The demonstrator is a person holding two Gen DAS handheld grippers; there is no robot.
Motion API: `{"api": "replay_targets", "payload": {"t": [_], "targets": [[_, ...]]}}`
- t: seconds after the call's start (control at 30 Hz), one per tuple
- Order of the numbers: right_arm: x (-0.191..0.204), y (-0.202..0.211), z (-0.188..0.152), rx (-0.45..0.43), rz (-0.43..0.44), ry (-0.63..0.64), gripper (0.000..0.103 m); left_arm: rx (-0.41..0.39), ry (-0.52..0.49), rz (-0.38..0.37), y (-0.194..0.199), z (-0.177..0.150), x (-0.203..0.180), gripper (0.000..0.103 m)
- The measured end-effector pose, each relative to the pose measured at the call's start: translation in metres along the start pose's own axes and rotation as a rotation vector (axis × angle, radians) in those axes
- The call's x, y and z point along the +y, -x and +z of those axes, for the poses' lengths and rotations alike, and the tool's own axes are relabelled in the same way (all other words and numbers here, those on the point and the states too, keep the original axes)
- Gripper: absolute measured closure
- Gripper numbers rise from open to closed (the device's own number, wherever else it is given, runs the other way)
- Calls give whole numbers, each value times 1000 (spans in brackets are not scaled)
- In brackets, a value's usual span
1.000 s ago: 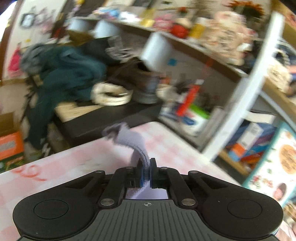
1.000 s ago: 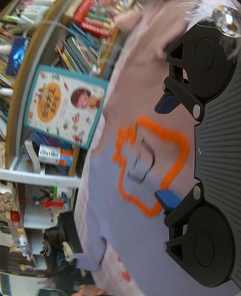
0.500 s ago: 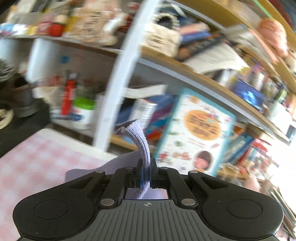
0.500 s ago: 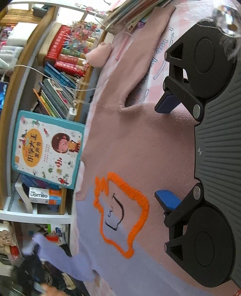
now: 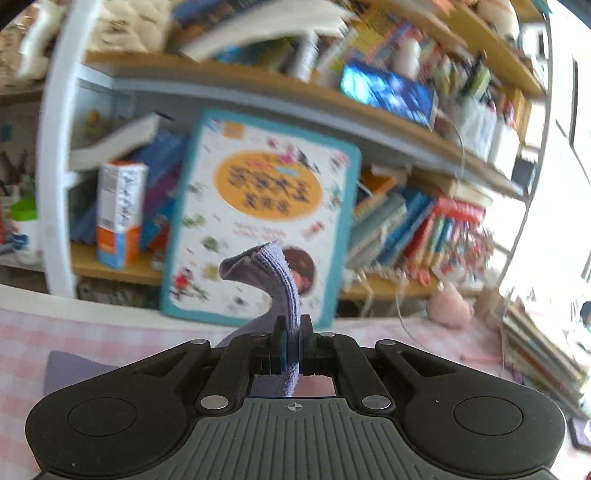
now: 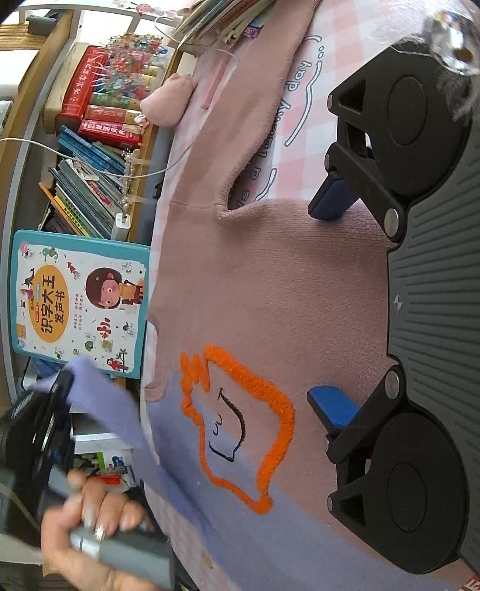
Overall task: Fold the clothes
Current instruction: 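Fold the lavender sleeve across the sweatshirt body with the left tool and release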
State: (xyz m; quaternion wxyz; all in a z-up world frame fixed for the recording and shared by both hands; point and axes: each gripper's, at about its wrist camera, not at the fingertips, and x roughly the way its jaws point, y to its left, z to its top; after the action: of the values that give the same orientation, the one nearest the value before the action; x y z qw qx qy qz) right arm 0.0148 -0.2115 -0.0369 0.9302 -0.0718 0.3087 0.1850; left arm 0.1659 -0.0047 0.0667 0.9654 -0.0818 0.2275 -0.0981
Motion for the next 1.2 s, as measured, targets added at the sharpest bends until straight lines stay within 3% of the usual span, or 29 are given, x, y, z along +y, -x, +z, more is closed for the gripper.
{"api": "replay_targets", "payload": {"t": [0.23,0.37,0.43,0.5,0.57,0.77,0.87,0.97,1.07,1.2], "targets": [[-1,0,1,2,1,-4,5,153,-62,-41,-40,-34,-27,97],[0,0,1,3,1,-6,5,202,-113,-90,-46,-49,-41,93],[-1,0,1,3,2,-8,5,216,-122,-127,-45,-52,-44,83],[-1,0,1,4,3,-9,5,221,-111,-177,-41,-52,-44,55],[-2,0,1,4,4,-10,5,199,-131,-191,-34,-53,-47,40],[-1,-1,1,5,8,-10,3,158,-174,-223,-7,-51,-47,39],[-1,-1,1,6,9,-10,3,133,-214,-164,12,-55,-31,39],[-1,-1,1,7,11,-11,3,107,-247,-32,31,-62,-5,39],[-2,-1,1,7,14,-12,3,97,-183,117,48,-69,34,37],[-2,-1,1,8,12,-10,3,119,-49,258,72,-81,85,37]]}}
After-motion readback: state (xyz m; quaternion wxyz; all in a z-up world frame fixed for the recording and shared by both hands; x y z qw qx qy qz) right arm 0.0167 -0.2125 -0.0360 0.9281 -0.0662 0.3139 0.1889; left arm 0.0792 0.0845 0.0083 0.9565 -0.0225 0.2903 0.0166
